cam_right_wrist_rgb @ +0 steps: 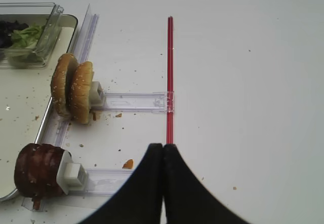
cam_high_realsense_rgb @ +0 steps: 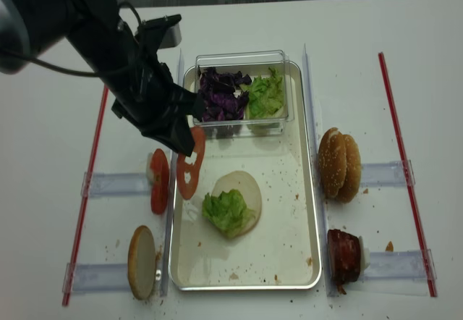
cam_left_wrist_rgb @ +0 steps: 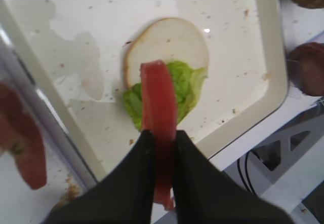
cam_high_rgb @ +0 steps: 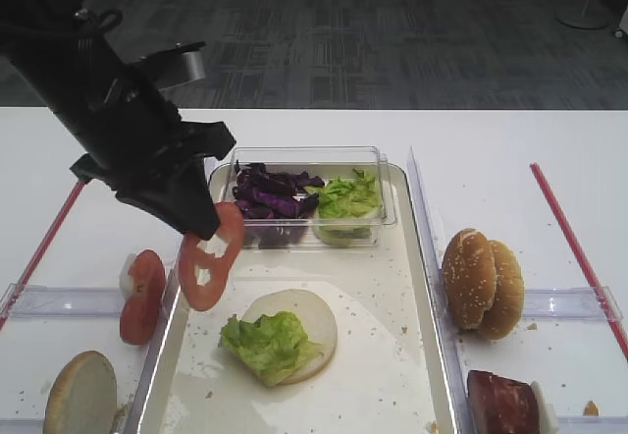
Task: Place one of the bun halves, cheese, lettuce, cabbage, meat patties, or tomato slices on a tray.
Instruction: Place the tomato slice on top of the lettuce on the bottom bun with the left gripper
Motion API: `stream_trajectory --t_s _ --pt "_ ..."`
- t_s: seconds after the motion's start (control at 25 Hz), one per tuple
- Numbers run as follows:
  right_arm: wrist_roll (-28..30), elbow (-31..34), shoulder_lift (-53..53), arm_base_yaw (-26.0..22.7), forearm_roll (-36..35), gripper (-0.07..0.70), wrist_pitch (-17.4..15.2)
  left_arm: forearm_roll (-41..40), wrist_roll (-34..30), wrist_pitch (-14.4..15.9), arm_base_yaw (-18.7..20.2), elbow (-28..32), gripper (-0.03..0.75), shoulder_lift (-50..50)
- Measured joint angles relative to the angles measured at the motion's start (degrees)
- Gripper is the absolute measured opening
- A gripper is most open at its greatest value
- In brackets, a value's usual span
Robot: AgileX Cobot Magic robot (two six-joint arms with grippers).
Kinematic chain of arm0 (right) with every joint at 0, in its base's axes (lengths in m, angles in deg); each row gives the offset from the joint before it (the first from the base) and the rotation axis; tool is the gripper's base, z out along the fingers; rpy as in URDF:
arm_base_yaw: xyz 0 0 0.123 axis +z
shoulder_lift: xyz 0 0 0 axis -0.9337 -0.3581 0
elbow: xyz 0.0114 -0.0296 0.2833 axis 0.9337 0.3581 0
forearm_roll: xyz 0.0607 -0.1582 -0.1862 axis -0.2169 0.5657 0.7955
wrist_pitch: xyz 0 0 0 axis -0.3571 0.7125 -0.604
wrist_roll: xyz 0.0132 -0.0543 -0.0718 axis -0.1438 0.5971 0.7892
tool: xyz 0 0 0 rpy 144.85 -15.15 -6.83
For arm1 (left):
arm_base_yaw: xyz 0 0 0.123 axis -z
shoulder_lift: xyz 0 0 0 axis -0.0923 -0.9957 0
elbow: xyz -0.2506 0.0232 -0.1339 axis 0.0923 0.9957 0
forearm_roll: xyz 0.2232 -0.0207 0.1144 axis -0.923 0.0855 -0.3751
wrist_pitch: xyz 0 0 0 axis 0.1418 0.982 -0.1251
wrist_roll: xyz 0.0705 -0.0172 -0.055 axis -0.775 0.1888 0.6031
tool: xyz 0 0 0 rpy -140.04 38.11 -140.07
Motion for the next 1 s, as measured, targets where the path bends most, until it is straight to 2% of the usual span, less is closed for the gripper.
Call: stream_trajectory --t_s 0.28,0.8,1.0 --pt "-0.1 0.0 0.0 0.0 0.0 0.036 0.0 7.8 -8.0 0.0 0.0 0.0 0.052 0.0" --pt "-0.1 0.0 0.0 0.0 0.0 0.036 0.0 16.1 -9.7 0.0 0.0 0.0 0.052 0.0" --pt "-0.1 0.0 0.0 0.0 0.0 0.036 0.0 19.8 -9.8 0.0 0.0 3.1 0.052 -0.1"
